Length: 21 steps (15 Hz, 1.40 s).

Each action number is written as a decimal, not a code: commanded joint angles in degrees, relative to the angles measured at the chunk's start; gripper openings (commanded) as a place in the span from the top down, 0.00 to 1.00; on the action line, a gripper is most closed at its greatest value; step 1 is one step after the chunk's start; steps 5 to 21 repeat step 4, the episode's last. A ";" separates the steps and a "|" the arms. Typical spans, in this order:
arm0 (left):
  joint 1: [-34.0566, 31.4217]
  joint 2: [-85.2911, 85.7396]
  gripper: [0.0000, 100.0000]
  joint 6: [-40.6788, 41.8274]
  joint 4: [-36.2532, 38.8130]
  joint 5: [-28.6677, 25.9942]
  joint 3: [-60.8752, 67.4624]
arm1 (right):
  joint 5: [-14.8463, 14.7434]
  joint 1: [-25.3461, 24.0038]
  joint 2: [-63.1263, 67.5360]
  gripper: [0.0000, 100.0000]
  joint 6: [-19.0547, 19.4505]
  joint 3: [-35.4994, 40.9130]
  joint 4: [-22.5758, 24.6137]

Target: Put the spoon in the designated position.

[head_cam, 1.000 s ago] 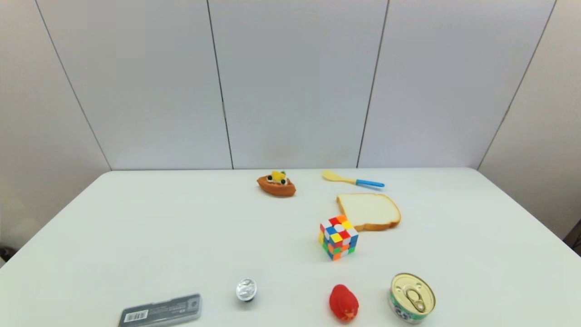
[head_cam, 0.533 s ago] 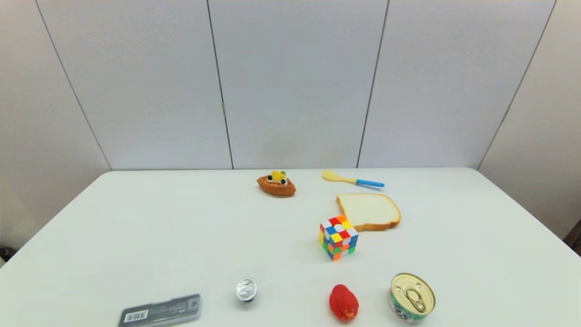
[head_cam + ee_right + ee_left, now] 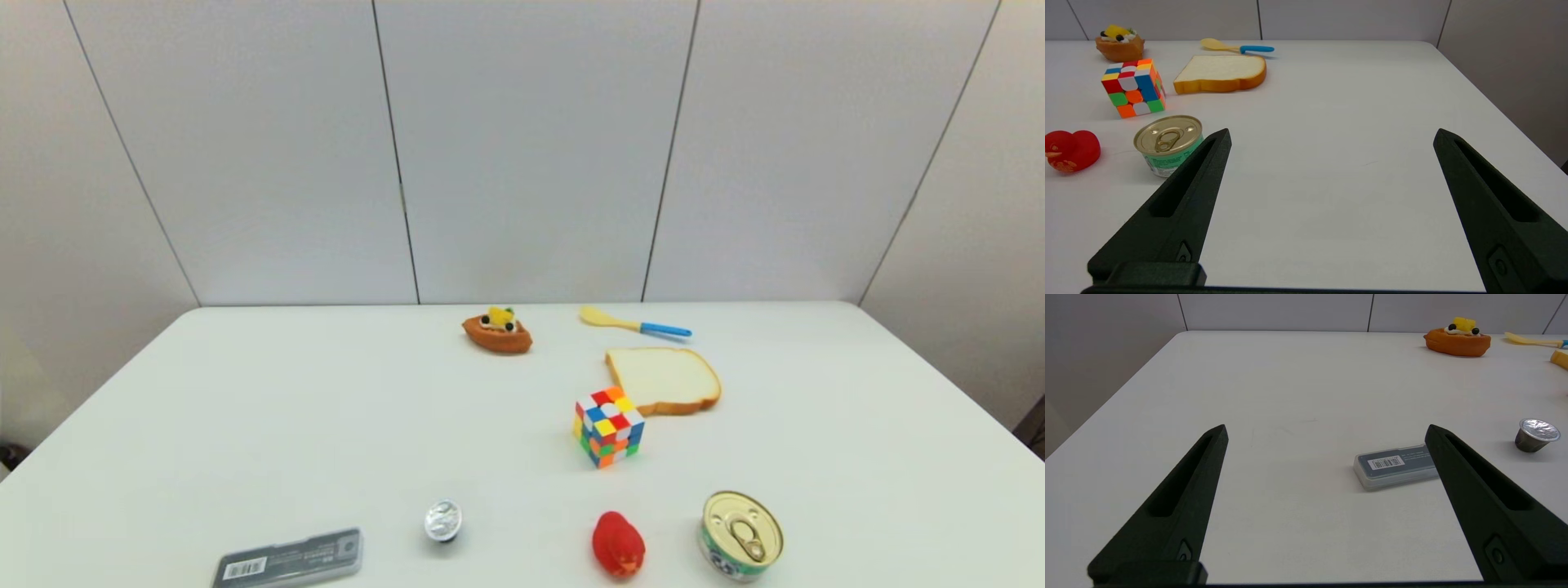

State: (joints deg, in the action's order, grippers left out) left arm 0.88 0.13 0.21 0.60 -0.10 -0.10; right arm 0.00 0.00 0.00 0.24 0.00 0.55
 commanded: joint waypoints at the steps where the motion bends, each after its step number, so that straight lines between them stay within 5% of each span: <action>1: 0.00 -0.13 0.00 -0.03 0.02 0.01 0.01 | 0.09 0.00 0.09 0.00 -0.16 0.00 -0.02; 21: 0.00 -0.05 0.00 -0.03 0.02 0.01 0.01 | 0.09 0.00 0.09 0.00 -0.16 0.00 -0.02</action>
